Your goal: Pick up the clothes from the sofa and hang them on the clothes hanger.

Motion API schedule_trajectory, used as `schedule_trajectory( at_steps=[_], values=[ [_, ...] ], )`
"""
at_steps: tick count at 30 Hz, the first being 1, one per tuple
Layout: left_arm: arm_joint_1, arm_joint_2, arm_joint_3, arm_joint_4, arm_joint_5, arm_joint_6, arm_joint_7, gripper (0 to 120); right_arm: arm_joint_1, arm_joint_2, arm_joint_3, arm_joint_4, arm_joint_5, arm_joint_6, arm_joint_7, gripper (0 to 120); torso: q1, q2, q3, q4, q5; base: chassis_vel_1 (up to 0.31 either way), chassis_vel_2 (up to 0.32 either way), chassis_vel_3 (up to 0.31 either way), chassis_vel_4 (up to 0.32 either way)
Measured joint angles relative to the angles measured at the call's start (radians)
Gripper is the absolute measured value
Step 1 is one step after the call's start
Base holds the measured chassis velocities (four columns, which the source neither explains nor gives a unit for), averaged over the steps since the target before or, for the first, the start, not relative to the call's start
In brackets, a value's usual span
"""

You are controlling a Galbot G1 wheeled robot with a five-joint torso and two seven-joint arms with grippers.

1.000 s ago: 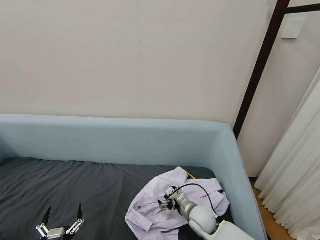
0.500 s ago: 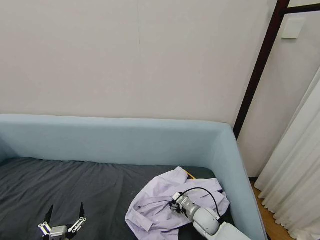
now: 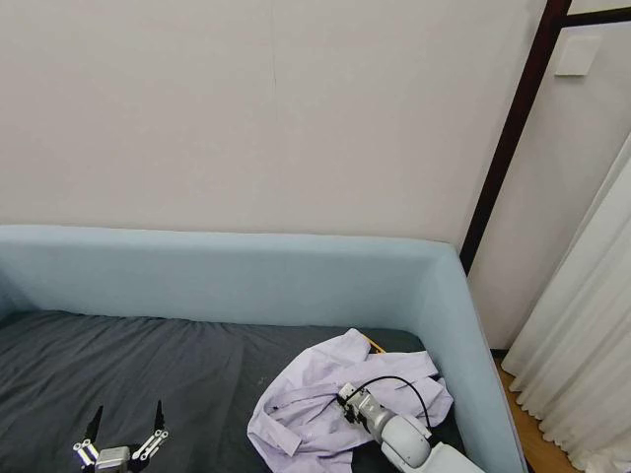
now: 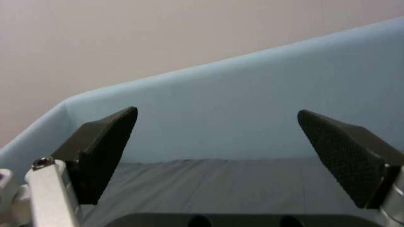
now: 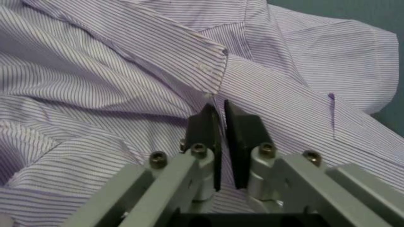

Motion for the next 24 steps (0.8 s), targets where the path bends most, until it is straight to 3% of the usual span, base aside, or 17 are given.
schedule_trajectory(
  at_steps=[5,7,8,12,18,21,24],
  values=[
    [-0.008,-0.002,0.007,0.009,0.000,0.000,0.000,100,-0.003,-0.006,0.021,0.013,0.075,0.118,-0.056,0,0.000,0.000,0.000,-0.0002,-0.0001,0.000,0.000,0.000,0.000],
    [-0.012,-0.001,0.013,0.017,0.001,0.000,0.000,100,0.005,-0.009,0.038,0.034,0.195,0.275,-0.126,0,0.000,0.000,0.000,-0.0003,0.0002,0.000,0.000,0.000,0.000],
    [-0.012,-0.001,0.013,0.017,0.001,0.000,0.000,100,0.005,-0.009,0.038,0.034,0.195,0.275,-0.126,0,0.000,0.000,0.000,-0.0003,0.0002,0.000,0.000,0.000,0.000],
    [-0.006,0.022,0.087,-0.019,-0.113,0.013,0.005,100,0.063,-0.030,0.064,0.162,0.447,0.400,-0.173,0,0.000,0.000,0.000,0.0002,0.0003,0.000,0.000,0.000,0.000],
    [-0.041,0.068,0.180,-0.032,-0.294,-0.034,0.096,100,0.145,-0.053,0.091,0.269,0.575,0.407,-0.152,0,0.000,0.000,0.000,-0.0001,0.0000,0.000,0.000,0.000,0.000],
    [-0.085,0.107,0.217,-0.027,-0.448,-0.057,0.200,100,0.206,-0.068,0.121,0.332,0.634,0.390,-0.112,0,0.000,0.000,0.000,-0.0001,-0.0001,0.000,0.000,0.000,0.000],
    [-0.116,0.129,0.241,-0.019,-0.508,-0.064,0.255,100,0.241,-0.075,0.150,0.358,0.652,0.377,-0.097,0,0.000,0.000,0.000,-0.0001,0.0000,0.000,0.000,0.000,0.000]
  ],
)
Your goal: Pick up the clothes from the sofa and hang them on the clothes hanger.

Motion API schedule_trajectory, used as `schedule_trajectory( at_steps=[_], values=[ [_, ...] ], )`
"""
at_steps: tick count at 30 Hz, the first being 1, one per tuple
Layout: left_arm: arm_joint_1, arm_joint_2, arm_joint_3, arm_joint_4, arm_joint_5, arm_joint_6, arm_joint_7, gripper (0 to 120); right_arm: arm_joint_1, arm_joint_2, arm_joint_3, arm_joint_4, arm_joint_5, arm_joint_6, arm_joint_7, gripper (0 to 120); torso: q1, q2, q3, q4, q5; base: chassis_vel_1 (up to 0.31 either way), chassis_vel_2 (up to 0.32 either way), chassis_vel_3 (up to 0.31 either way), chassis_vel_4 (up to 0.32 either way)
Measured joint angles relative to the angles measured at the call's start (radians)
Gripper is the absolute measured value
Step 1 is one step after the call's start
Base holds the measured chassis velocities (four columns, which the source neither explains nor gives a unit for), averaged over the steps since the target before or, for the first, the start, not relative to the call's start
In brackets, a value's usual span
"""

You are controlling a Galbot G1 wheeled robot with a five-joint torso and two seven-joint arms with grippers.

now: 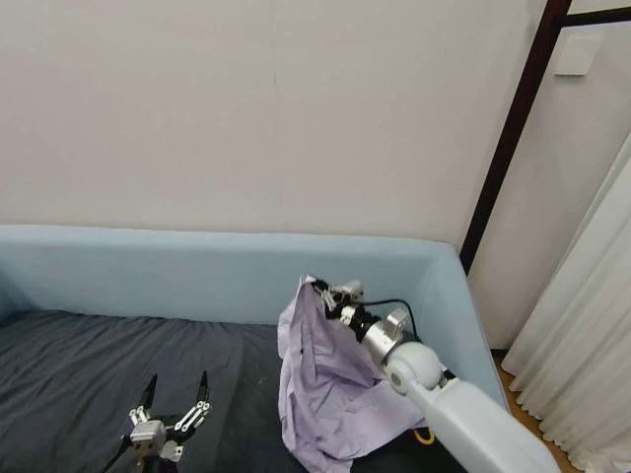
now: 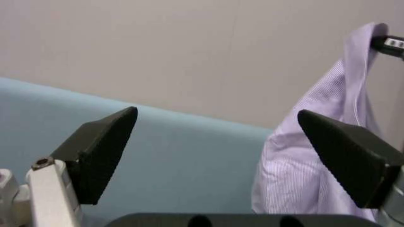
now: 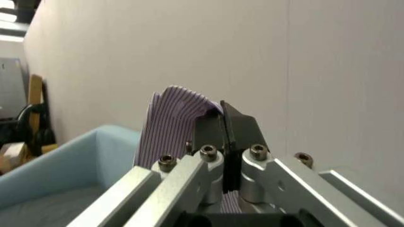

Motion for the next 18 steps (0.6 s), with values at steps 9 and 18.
schedule_trajectory(
  at_steps=[9,18],
  values=[
    [-0.100,0.047,0.087,0.024,-0.138,-0.029,0.165,100,0.102,-0.035,0.082,0.073,0.021,-0.022,0.038,0,0.000,0.000,0.000,-0.0001,0.0001,0.000,0.000,0.000,0.000],
    [-0.169,0.118,0.121,0.040,-0.182,-0.012,0.284,100,0.192,-0.039,0.089,0.107,0.048,-0.035,0.084,0,0.000,0.000,0.000,-0.0005,0.0000,0.000,0.000,0.000,0.000]
  ],
)
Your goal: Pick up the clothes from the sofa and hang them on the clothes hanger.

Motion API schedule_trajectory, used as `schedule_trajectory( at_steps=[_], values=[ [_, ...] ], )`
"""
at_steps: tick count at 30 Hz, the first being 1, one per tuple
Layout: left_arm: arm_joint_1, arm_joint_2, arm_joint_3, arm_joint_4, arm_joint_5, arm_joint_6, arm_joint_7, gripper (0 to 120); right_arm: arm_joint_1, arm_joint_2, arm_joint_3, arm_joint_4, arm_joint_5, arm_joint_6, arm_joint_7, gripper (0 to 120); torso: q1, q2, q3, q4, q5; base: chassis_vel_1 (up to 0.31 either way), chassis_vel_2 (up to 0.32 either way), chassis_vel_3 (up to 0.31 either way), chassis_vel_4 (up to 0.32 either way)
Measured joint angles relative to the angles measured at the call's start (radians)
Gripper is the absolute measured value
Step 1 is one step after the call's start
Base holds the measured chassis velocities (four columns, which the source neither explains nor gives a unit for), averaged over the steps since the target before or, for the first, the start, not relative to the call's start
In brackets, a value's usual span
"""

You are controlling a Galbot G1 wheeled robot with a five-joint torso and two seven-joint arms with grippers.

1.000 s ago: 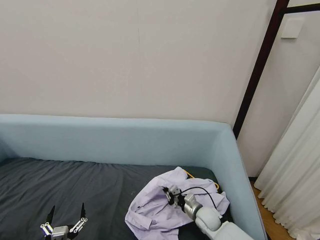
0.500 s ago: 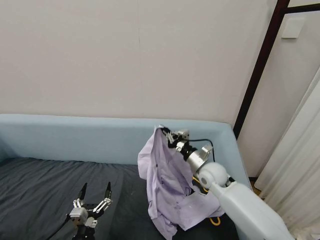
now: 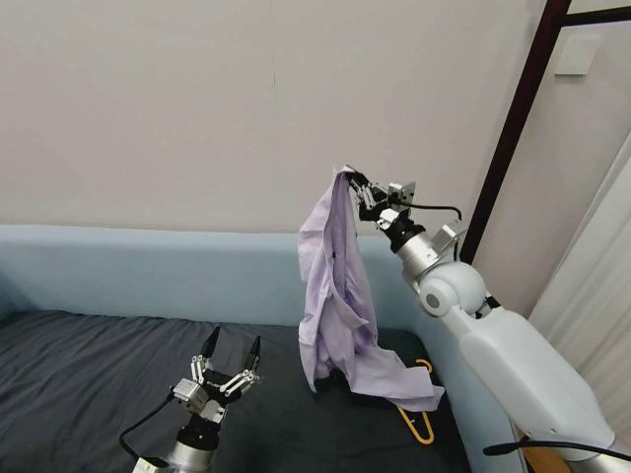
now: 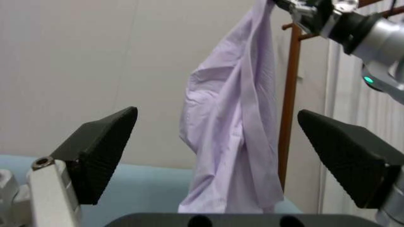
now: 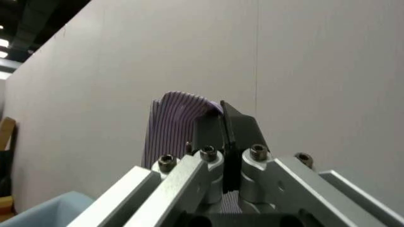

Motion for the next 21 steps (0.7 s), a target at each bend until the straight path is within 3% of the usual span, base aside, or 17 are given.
schedule_trajectory(
  at_steps=[5,11,21],
  values=[
    [-0.036,0.055,-0.010,0.025,0.003,0.002,0.064,100,0.056,0.024,-0.032,-0.017,0.020,0.000,0.011,0,0.000,0.000,0.000,0.0013,-0.0001,0.000,0.000,0.000,0.000],
    [-0.115,0.122,-0.009,0.094,0.017,-0.003,0.156,100,0.120,0.040,-0.069,-0.042,0.050,0.001,0.027,0,0.000,0.000,0.000,0.0004,-0.0002,0.000,0.000,0.000,0.000],
    [-0.316,0.190,0.092,0.235,-0.001,0.009,0.220,100,0.138,0.053,-0.089,-0.089,0.044,-0.006,0.045,0,0.000,0.000,0.000,0.0002,0.0000,0.000,0.000,0.000,0.000]
  ],
)
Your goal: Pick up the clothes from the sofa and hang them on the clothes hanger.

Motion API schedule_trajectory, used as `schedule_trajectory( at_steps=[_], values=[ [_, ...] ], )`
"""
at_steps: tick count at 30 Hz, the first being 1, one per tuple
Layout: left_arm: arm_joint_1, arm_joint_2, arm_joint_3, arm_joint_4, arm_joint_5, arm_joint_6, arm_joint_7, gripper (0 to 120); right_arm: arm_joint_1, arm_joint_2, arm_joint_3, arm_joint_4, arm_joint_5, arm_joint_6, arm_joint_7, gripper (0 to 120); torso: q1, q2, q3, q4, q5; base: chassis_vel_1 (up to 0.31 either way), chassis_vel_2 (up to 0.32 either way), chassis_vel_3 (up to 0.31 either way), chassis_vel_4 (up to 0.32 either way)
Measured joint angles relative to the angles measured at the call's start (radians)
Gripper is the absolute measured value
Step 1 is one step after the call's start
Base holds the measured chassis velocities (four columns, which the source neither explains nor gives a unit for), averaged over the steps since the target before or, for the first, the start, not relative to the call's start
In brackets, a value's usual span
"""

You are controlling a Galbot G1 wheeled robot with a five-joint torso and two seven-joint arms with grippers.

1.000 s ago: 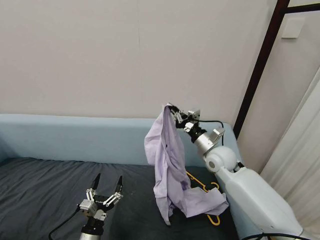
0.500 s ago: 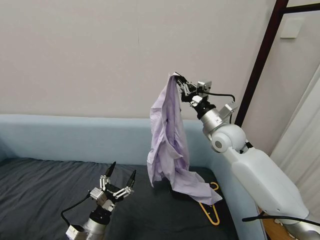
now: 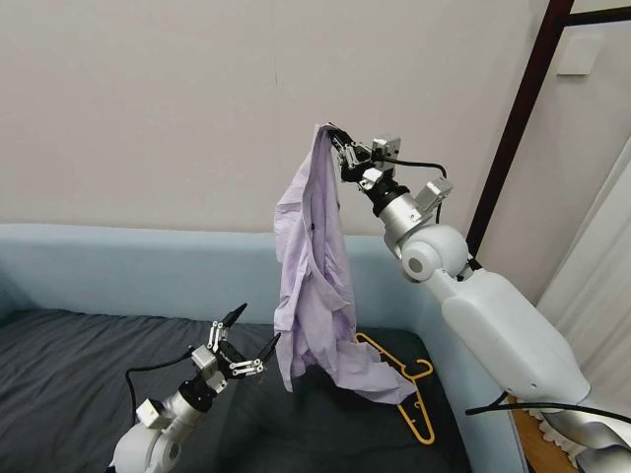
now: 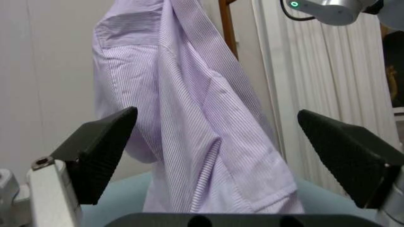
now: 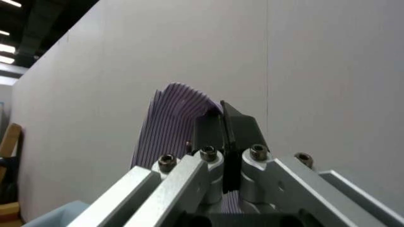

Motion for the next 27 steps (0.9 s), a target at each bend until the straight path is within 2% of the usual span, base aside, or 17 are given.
schedule_trajectory(
  at_steps=[4,11,16,20,27],
  values=[
    [-0.061,0.001,0.048,0.032,-0.010,0.007,0.016,100,-0.006,0.009,0.008,-0.019,-0.013,-0.001,0.006,0,0.000,0.000,0.000,0.0003,0.0001,0.000,0.000,0.000,0.000],
    [-0.097,-0.050,0.111,0.055,0.001,0.018,0.038,100,-0.026,0.013,0.031,-0.055,-0.032,-0.001,0.006,0,0.000,0.000,0.000,0.0003,0.0003,0.000,0.000,0.000,0.000],
    [-0.110,-0.115,0.150,0.100,0.065,0.019,-0.036,100,-0.037,0.006,0.040,-0.056,-0.036,-0.001,0.004,0,0.000,0.000,0.000,0.0003,0.0003,0.000,0.000,0.000,0.000],
    [-0.119,-0.184,0.210,0.134,0.103,0.024,-0.136,100,-0.033,0.001,0.040,-0.058,-0.036,-0.001,0.002,0,0.000,0.000,0.000,0.0002,0.0001,0.000,0.000,0.000,0.000],
    [-0.147,-0.228,0.253,0.196,0.138,0.027,-0.222,100,-0.038,0.000,0.040,-0.055,-0.037,-0.001,0.001,0,0.000,0.000,0.000,0.0003,0.0003,0.000,0.000,0.000,0.000]
  ],
)
